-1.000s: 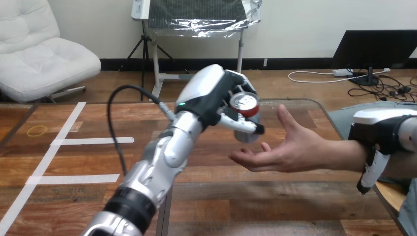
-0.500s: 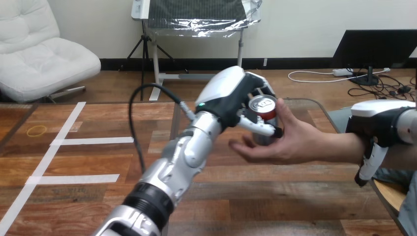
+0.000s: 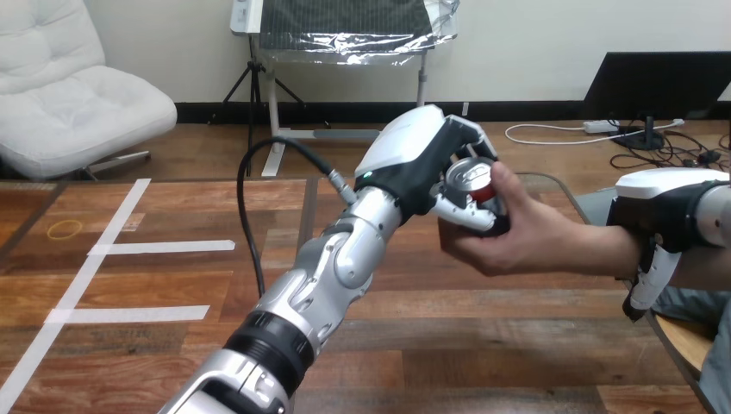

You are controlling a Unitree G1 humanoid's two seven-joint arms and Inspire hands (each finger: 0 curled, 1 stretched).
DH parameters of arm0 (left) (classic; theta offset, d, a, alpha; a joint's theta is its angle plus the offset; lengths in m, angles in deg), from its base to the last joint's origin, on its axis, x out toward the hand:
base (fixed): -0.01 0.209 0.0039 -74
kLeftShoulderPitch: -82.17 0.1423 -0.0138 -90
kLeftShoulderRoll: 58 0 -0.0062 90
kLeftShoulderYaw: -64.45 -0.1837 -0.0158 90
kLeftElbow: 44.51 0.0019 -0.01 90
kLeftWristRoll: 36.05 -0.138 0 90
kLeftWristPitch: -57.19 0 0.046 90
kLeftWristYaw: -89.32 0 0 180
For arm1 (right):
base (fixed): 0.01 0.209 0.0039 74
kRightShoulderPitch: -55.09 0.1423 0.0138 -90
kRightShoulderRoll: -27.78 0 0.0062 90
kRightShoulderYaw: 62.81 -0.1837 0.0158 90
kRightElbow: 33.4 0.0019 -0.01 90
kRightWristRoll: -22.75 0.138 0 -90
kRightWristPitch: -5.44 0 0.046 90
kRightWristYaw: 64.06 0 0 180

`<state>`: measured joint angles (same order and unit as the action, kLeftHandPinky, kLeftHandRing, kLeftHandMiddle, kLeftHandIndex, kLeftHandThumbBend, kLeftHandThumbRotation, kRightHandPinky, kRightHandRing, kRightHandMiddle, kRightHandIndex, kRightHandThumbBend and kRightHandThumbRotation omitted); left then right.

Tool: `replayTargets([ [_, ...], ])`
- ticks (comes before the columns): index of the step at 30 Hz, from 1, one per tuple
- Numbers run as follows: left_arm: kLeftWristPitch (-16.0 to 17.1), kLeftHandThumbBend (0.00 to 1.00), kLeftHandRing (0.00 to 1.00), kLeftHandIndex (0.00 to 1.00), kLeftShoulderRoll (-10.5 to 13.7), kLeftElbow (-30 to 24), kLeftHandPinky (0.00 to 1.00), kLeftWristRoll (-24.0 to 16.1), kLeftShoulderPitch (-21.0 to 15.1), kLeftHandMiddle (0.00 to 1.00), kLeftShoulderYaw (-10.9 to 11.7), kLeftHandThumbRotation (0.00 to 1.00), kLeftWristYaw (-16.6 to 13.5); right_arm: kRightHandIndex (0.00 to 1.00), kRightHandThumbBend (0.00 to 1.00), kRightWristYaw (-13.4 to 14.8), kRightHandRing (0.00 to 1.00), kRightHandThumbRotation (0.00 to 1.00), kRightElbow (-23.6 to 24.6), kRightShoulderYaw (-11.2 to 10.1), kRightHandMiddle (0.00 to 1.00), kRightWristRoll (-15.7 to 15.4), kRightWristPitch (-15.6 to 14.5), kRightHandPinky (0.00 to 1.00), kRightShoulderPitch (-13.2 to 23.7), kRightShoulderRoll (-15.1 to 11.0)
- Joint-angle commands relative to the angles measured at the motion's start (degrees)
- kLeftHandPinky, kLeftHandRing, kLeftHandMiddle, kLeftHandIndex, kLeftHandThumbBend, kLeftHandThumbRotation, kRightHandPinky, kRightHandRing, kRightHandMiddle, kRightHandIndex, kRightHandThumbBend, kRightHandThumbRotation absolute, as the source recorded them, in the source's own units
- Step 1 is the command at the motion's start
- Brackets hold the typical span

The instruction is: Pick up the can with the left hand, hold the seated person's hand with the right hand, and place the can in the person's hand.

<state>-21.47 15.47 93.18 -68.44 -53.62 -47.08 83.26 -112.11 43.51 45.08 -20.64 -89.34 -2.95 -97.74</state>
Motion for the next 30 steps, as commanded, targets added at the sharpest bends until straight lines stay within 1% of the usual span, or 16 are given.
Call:
replayTargets([
  [1, 1.96, 0.62, 0.39, 0.47, -2.13, -0.54, 0.34, -0.44, -6.48, 0.46, -1.10, 0.00, -1.26, 0.48, 0.70, -0.02, 0.40, 0.00, 1.97, -1.25, 0.50, -1.03, -0.07, 0.30, 5.41, -1.42],
  [3, 1.88, 0.62, 0.39, 0.47, -2.18, -0.42, 0.34, -0.61, -6.56, 0.46, -1.50, 0.00, -1.00, 0.48, 0.70, -0.16, 0.43, 0.00, 1.92, -1.13, 0.53, -1.20, -0.05, 0.33, 5.43, -1.43],
  [5, 2.17, 0.61, 0.40, 0.47, -2.09, -0.07, 0.36, -0.75, -6.72, 0.46, -1.76, 0.00, -1.01, 0.48, 0.69, -0.35, 0.42, 0.00, 1.87, -1.11, 0.52, -1.34, -0.52, 0.32, 5.57, -1.13],
  [8, 2.35, 0.61, 0.40, 0.47, -2.11, 0.01, 0.38, -0.81, -6.69, 0.46, -2.01, 0.00, -1.15, 0.48, 0.70, 0.19, 0.41, 0.00, 1.52, -1.23, 0.51, -1.13, 0.34, 0.31, 5.45, -1.19],
  [11, 1.88, 0.61, 0.41, 0.47, -2.11, 0.01, 0.41, -1.07, -6.71, 0.46, -2.36, 0.00, -0.98, 0.48, 0.70, -0.10, 0.40, 0.00, 1.75, -1.26, 0.50, -1.29, -0.05, 0.30, 5.41, -1.09],
  [12, 1.85, 0.61, 0.41, 0.47, -2.21, 0.03, 0.42, -0.97, -6.65, 0.46, -2.34, 0.00, -0.96, 0.48, 0.70, 0.08, 0.39, 0.00, 1.77, -1.54, 0.50, -0.87, 0.12, 0.30, 5.24, -1.06],
  [14, 1.88, 0.61, 0.42, 0.47, -2.33, 0.08, 0.42, -0.79, -6.57, 0.46, -2.28, 0.00, -0.98, 0.48, 0.70, 0.35, 0.39, 0.00, 1.77, -1.91, 0.50, -0.33, 0.39, 0.29, 5.03, -1.04],
  [17, 2.18, 0.61, 0.42, 0.47, -2.47, 0.22, 0.42, -0.73, -6.50, 0.46, -2.33, 0.00, -1.26, 0.48, 0.70, 0.40, 0.39, 0.00, 2.26, -1.63, 0.49, -0.93, 0.83, 0.29, 4.85, -1.47],
  [20, 1.75, 0.61, 0.41, 0.47, -2.60, 0.23, 0.42, -0.76, -6.49, 0.46, -2.45, 0.00, -1.13, 0.47, 0.70, 0.17, 0.38, 0.00, 1.92, -1.58, 0.50, -0.91, 0.64, 0.29, 5.05, -1.32],
  [24, 2.11, 0.61, 0.41, 0.47, -2.40, -0.01, 0.42, -0.76, -6.24, 0.45, -2.56, 0.00, -1.21, 0.47, 0.71, 0.01, 0.39, 0.00, 1.62, -1.45, 0.50, -1.08, 0.59, 0.29, 5.17, -1.32],
  [30, 1.54, 0.61, 0.42, 0.47, -2.18, 0.14, 0.46, -1.06, -6.33, 0.46, -2.80, 0.00, -1.29, 0.47, 0.71, 0.45, 0.40, 0.00, 1.20, -1.62, 0.51, -0.98, 0.94, 0.31, 5.08, -1.24],
])
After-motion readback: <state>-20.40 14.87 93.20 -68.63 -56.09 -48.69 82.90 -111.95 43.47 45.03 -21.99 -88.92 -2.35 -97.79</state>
